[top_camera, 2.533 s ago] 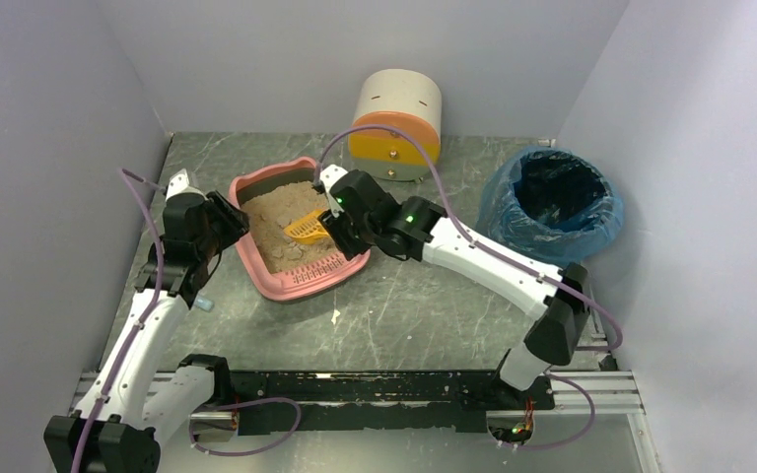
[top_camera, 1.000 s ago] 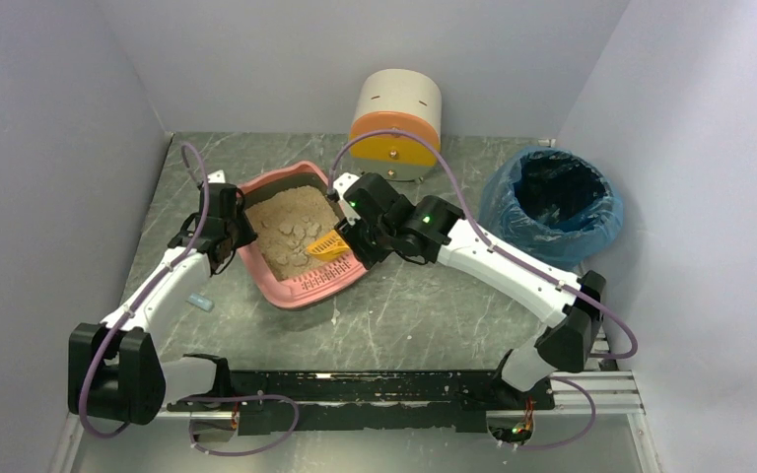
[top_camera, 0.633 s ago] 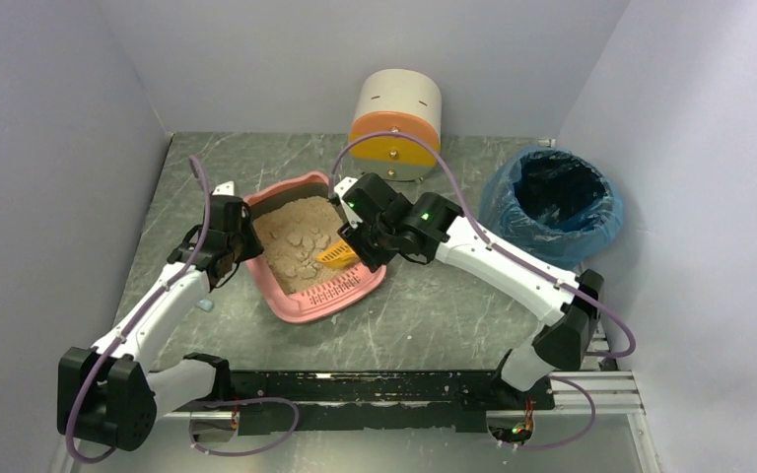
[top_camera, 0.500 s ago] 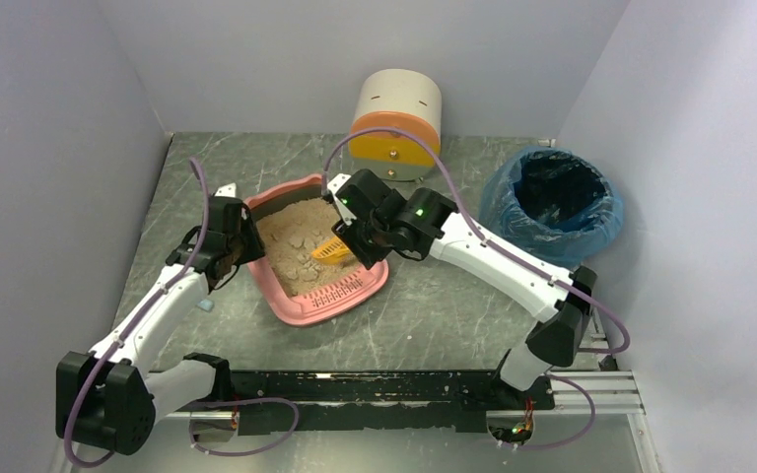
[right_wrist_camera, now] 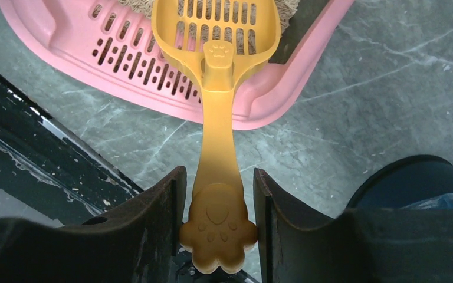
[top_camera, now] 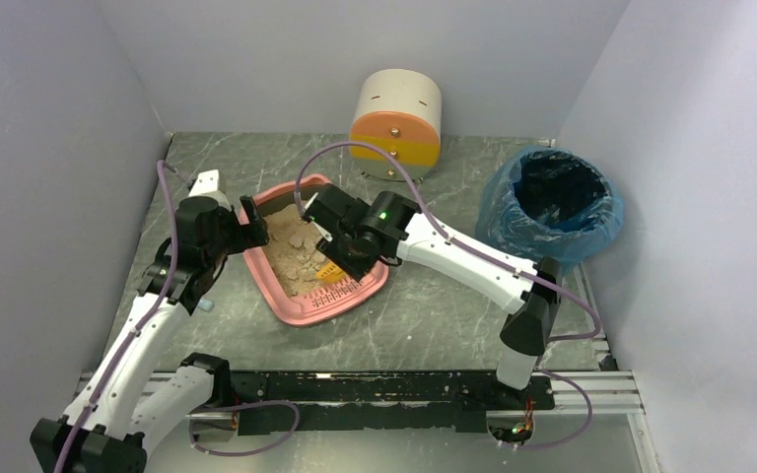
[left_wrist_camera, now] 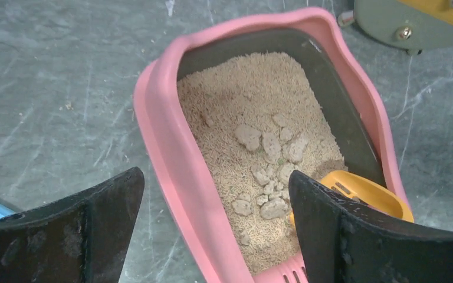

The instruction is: Clean the litter box

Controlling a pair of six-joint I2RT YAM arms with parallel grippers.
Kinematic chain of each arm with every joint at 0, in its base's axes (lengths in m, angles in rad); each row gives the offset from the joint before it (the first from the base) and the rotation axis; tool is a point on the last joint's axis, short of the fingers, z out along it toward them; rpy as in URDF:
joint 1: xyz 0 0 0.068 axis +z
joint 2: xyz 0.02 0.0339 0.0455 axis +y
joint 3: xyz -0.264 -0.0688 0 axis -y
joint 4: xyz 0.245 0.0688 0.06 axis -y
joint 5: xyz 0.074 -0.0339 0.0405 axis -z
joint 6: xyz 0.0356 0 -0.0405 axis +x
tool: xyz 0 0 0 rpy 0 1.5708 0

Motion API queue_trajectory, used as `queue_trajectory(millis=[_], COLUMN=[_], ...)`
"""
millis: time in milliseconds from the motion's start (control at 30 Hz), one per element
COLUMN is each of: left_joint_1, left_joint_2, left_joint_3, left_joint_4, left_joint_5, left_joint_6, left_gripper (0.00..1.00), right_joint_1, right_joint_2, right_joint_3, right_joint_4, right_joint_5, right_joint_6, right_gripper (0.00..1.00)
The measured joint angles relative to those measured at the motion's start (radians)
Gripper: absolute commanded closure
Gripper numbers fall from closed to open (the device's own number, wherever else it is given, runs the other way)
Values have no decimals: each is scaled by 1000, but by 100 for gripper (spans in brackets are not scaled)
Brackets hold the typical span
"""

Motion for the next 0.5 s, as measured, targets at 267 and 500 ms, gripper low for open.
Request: queue_trajectory(millis=[267,500], left_joint_1=[-22,-39], left_joint_2=[-68,-106], left_joint_3=[-42,-44], left_joint_4=[29,25], left_joint_5=[-113,-231], left_joint_6=[46,70], left_gripper=[3,3], right_joint_1=[-2,-2], right_joint_2=[23,119], right_joint_3=[72,145], right_joint_4=[-69,-108], right_joint_5=[8,-13], right_joint_6=[-4,-16], right_gripper=[100,100])
